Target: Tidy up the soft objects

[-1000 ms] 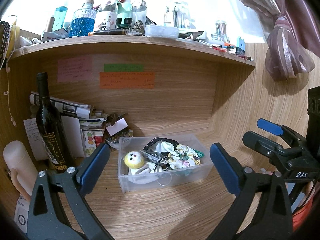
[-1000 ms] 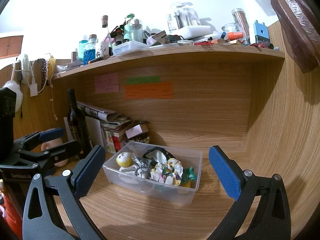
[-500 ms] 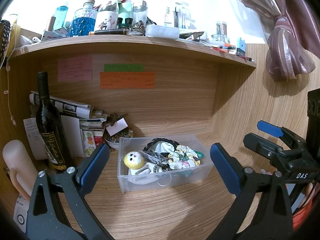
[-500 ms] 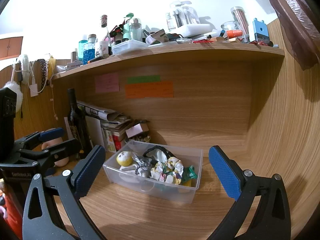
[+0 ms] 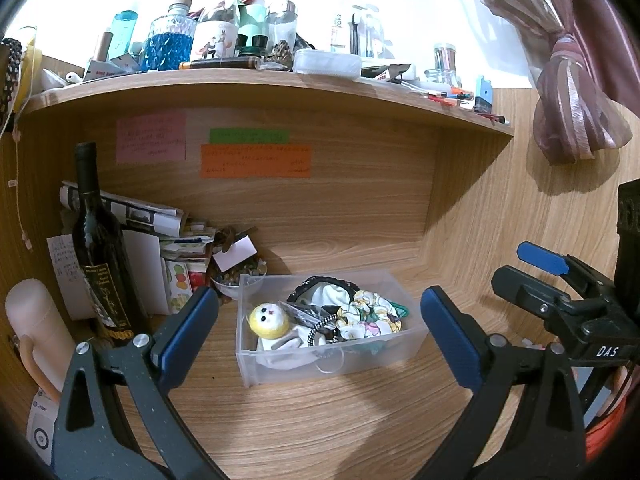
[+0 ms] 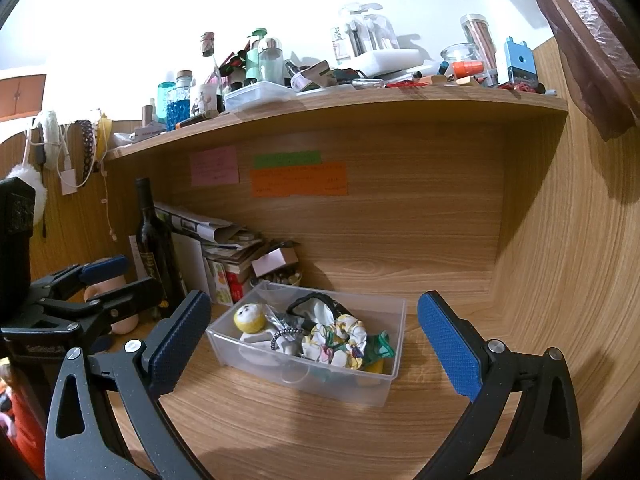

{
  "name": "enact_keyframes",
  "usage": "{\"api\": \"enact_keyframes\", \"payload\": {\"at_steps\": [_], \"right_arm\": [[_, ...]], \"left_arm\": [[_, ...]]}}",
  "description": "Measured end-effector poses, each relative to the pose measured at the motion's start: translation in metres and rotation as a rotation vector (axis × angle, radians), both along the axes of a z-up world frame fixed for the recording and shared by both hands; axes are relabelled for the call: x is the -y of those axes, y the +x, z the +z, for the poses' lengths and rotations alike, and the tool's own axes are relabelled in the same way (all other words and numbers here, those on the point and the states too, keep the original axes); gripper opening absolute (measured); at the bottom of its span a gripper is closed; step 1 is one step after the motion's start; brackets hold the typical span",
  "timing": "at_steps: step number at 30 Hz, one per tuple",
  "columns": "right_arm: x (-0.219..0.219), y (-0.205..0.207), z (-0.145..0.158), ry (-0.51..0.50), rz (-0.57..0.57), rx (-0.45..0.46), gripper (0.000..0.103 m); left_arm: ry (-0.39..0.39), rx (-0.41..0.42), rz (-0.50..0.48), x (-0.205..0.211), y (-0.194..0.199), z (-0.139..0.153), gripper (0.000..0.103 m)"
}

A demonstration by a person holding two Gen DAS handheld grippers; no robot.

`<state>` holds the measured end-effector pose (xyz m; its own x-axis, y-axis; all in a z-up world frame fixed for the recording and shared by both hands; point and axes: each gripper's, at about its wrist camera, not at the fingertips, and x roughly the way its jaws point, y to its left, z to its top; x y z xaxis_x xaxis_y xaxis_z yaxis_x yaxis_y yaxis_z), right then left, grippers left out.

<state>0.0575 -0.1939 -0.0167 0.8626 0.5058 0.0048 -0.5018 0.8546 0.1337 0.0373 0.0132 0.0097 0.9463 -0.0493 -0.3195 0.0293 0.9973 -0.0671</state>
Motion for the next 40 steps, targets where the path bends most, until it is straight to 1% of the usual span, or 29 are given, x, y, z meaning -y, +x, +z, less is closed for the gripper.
{"api": "enact_keyframes", "payload": {"at_steps": [14, 19, 32, 40], "right_arm": [[0.0008, 0.0005, 0.0000, 0.002, -0.004, -0.004, 0.103], [0.0015, 0.0014, -0.0003, 0.001, -0.009, -0.006, 0.103], [-0.0012, 0.0023, -0.0019, 0.010, -0.015, -0.020, 0.103], [-0.0016, 0.0055, -0.0031, 0.013, -0.018, -0.027, 0.103]], "left_arm": [[0.004, 0.003, 0.008, 0.0002, 0.0010, -0.0003, 0.103], [-0.010, -0.015, 0.009, -0.0007, 0.0043, -0.0023, 0.103], [-0.008, -0.022, 0.009, 0.0007, 0.0069, -0.0051, 0.103], [-0.021, -0.027, 0.016, -0.0016, 0.0086, -0.0058, 0.103]]}}
